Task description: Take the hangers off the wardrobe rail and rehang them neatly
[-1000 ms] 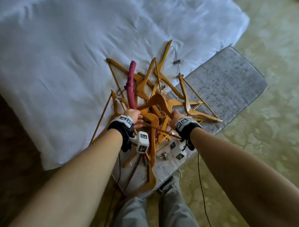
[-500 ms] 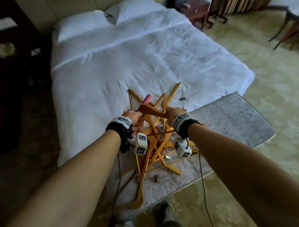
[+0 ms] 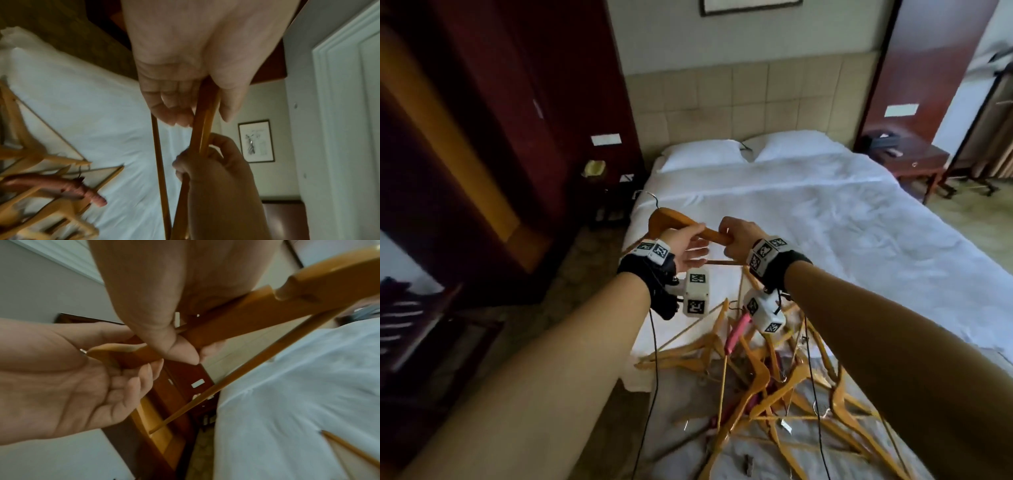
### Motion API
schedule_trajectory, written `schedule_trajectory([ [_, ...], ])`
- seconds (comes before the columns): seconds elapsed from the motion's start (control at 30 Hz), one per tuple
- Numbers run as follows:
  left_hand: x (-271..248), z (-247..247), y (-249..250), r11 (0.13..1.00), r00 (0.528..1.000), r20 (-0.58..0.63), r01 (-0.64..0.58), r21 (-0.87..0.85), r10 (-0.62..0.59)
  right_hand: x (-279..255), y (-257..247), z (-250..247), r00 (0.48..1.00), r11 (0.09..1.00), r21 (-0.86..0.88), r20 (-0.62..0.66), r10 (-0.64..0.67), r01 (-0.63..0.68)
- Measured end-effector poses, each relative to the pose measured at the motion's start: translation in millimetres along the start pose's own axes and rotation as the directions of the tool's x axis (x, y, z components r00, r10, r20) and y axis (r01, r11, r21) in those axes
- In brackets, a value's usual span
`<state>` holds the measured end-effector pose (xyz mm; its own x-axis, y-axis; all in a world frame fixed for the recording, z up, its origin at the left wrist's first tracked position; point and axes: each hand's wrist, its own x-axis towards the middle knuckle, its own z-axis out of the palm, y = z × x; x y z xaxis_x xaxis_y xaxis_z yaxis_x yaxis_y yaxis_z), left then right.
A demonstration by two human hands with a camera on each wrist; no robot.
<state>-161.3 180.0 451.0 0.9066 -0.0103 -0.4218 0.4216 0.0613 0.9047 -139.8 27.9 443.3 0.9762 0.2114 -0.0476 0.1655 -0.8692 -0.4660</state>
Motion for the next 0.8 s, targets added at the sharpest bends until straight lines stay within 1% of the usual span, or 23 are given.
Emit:
schedule_trajectory([
  [0.07, -21, -37, 16, 0.996, 0.992, -0.112, -0.066, -0.061, 0.059, 8, -53, 1, 0.995, 0.995, 0.008, -0.001, -0.101, 0.101],
  [0.13, -45, -76, 31, 0.986, 0.966, -0.24, -0.128, -0.11, 0.099, 10, -109, 5, 0.978, 0.978, 0.012, -0.004, -0.208, 0.208],
  [0.23, -84, -141, 47, 0.951, 0.909, -0.395, -0.231, -0.205, 0.136, 3, -194, 18, 0.934, 0.934, 0.016, -0.004, -0.356, 0.356],
  [0.33, -131, -206, 56, 0.911, 0.841, -0.505, -0.346, -0.223, 0.195, -13, -273, 37, 0.877, 0.876, 0.068, 0.023, -0.48, 0.478],
  [0.4, -165, -249, 57, 0.89, 0.798, -0.558, -0.404, -0.214, 0.228, -25, -319, 48, 0.845, 0.845, 0.08, 0.042, -0.533, 0.529],
  [0.47, -200, -293, 56, 0.861, 0.755, -0.602, -0.463, -0.21, 0.26, -39, -362, 58, 0.815, 0.82, 0.06, 0.09, -0.573, 0.57],
  [0.53, -234, -333, 53, 0.837, 0.717, -0.636, -0.509, -0.201, 0.284, -55, -402, 67, 0.798, 0.807, 0.036, 0.127, -0.589, 0.59],
  [0.63, -286, -385, 48, 0.826, 0.664, -0.677, -0.544, -0.145, 0.318, -84, -464, 85, 0.778, 0.789, 0.022, 0.149, -0.61, 0.614],
  [0.73, -338, -434, 43, 0.818, 0.602, -0.72, -0.569, -0.083, 0.345, -116, -526, 103, 0.732, 0.747, 0.025, 0.182, -0.656, 0.664],
  [0.8, -372, -465, 38, 0.815, 0.563, -0.743, -0.579, -0.04, 0.363, -137, -563, 116, 0.704, 0.733, 0.1, 0.215, -0.677, 0.673],
])
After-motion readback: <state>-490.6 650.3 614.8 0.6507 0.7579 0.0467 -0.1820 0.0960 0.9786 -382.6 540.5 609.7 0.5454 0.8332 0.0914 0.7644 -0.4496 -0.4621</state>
